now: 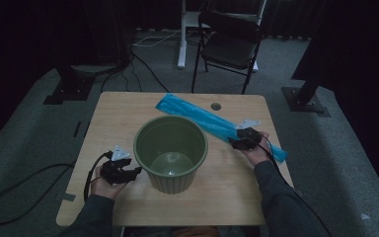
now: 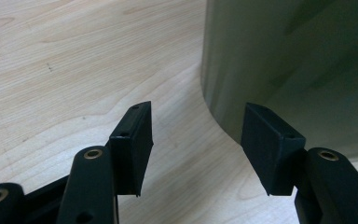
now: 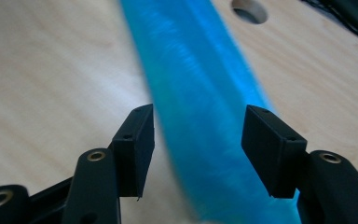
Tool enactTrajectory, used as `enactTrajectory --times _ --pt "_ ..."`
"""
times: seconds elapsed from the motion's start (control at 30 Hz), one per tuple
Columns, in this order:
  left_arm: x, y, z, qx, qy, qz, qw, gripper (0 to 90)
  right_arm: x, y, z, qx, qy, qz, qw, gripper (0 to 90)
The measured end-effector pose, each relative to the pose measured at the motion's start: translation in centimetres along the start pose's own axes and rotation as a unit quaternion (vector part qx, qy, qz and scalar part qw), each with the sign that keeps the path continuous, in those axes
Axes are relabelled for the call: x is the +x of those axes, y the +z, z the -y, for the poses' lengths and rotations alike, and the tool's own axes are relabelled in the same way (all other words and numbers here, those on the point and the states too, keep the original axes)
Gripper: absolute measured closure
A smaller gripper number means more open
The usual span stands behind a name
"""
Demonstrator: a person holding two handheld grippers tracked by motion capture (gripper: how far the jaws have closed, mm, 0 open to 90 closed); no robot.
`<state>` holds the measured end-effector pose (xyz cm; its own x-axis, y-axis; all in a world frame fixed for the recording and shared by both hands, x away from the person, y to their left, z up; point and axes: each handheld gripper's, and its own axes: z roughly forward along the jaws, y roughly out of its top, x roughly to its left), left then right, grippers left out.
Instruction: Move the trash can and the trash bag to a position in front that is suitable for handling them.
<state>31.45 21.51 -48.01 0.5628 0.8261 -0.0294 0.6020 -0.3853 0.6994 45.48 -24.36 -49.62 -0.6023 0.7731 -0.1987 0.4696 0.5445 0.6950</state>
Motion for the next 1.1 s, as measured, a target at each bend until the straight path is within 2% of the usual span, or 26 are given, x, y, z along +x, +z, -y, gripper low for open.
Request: enactTrajectory --times 0.13,0.27,0.37,0.47,0.53,0.63,0.7,1.1 --pt "-0.3 -0.3 0.3 -0.003 0.005 0.012 0.9999 43.6 -1.2 0.8 -0.9 0.012 0.011 0.007 0.9998 44.2" --pt "-0.6 -0.6 0.4 -0.008 0.011 0.021 0.9997 43.2 -2.0 1.8 -1.2 0.034 0.021 0.003 0.9992 45.0" --pt "-0.5 -0.4 0.3 -0.010 0.010 0.025 0.9996 43.0 -2.4 2.4 -1.0 0.047 0.032 -0.009 0.9983 52.5" --pt "-0.3 -0.1 0.2 -0.009 0.007 0.027 0.9996 43.0 -2.6 2.6 -0.6 0.054 0.044 -0.025 0.9972 65.0" --pt "-0.2 0.0 0.2 -0.009 0.007 0.029 0.9995 43.1 -2.4 2.5 -0.4 0.059 0.046 -0.036 0.9966 73.2" --pt "-0.1 0.2 0.0 -0.009 0.008 0.029 0.9995 43.4 -2.0 2.4 0.0 0.074 0.031 -0.047 0.9957 82.3" --pt "0.0 0.3 0.0 -0.011 0.006 0.027 0.9996 43.6 -1.8 2.1 0.3 0.075 0.030 -0.057 0.9951 85.0" --pt "0.7 0.8 -0.3 -0.020 0.003 0.022 0.9996 43.9 -0.1 -0.1 1.8 0.072 0.037 -0.088 0.9929 87.1"
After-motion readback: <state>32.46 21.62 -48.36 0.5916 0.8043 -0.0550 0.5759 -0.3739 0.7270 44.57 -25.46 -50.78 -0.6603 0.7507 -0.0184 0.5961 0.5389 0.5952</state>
